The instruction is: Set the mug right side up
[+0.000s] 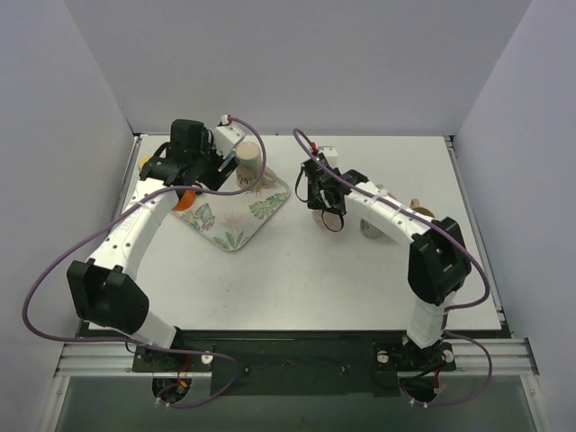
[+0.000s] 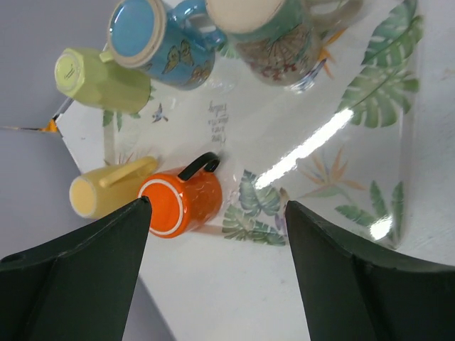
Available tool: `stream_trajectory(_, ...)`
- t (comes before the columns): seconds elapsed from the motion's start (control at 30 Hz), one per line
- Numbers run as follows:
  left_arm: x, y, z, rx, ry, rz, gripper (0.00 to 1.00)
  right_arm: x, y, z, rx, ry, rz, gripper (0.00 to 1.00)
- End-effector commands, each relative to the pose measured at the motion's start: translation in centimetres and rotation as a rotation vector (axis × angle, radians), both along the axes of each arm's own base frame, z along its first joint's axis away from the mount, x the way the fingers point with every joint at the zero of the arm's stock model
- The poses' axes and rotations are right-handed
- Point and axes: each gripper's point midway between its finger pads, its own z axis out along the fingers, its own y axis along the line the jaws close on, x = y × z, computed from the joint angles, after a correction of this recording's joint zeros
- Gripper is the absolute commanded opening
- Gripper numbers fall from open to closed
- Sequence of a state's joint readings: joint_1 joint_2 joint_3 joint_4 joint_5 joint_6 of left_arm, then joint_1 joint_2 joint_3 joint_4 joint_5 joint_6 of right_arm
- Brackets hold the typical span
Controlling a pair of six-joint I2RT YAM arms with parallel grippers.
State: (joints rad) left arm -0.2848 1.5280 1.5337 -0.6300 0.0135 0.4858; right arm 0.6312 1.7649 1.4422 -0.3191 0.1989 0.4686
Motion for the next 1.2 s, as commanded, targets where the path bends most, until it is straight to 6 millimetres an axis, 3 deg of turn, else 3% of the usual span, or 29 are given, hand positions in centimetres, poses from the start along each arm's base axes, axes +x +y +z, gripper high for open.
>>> stream_trajectory(0.0, 1.6, 3.0, -0.5, 0.201, -0.063, 0.036, 0.87, 1.9, -1.6, 0.0, -0.070, 0.008, -0.060, 0.00)
stream_trajectory(0.17, 2.6, 3.6, -3.7, 0.290, -0.005, 0.012, 0.86, 2.0, -1.4, -2.8, -0.062, 0.087, -0.053, 0.00)
stream_trajectory(0.37, 4.7, 4.6, -8.3, 0.458, 0.079, -0.042, 0.84, 1.8, -2.2, -4.2, -0.043, 0.144, -0.056, 0.22)
stream_trajectory(0.47, 5.2, 5.6, -11.0, 0.572, 0.172, -0.115, 0.81, 1.3, -2.0, -3.3, -0.040, 0.153, -0.025, 0.44)
stream_trajectory(0.5, 5.4, 5.9, -12.2, 0.593, 0.217, -0.142, 0.80, 1.2, -2.0, -2.4, -0.032, 0.139, -0.015, 0.48)
stream_trajectory(0.57, 5.5, 6.7, -13.6, 0.629, 0.287, -0.211, 0.76, 0.6, -1.8, -0.5, -0.022, 0.111, 0.019, 0.65)
stream_trajectory(0.7, 6.7, 7.6, -14.8, 0.643, 0.285, -0.315, 0.72, -0.5, -2.1, 2.7, -0.004, 0.049, 0.045, 0.82)
stream_trajectory(0.8, 7.7, 7.5, -14.7, 0.638, 0.233, -0.341, 0.73, -1.2, -2.6, 4.5, 0.003, 0.008, 0.046, 0.83)
stream_trajectory(0.9, 8.3, 7.1, -15.2, 0.629, 0.211, -0.361, 0.73, -2.0, -2.9, 4.6, -0.007, 0.001, 0.050, 0.83)
stream_trajectory(1.17, 10.7, 9.2, -18.1, 0.692, 0.262, -0.312, 0.73, -2.9, -4.2, 5.7, -0.010, -0.046, 0.027, 0.83)
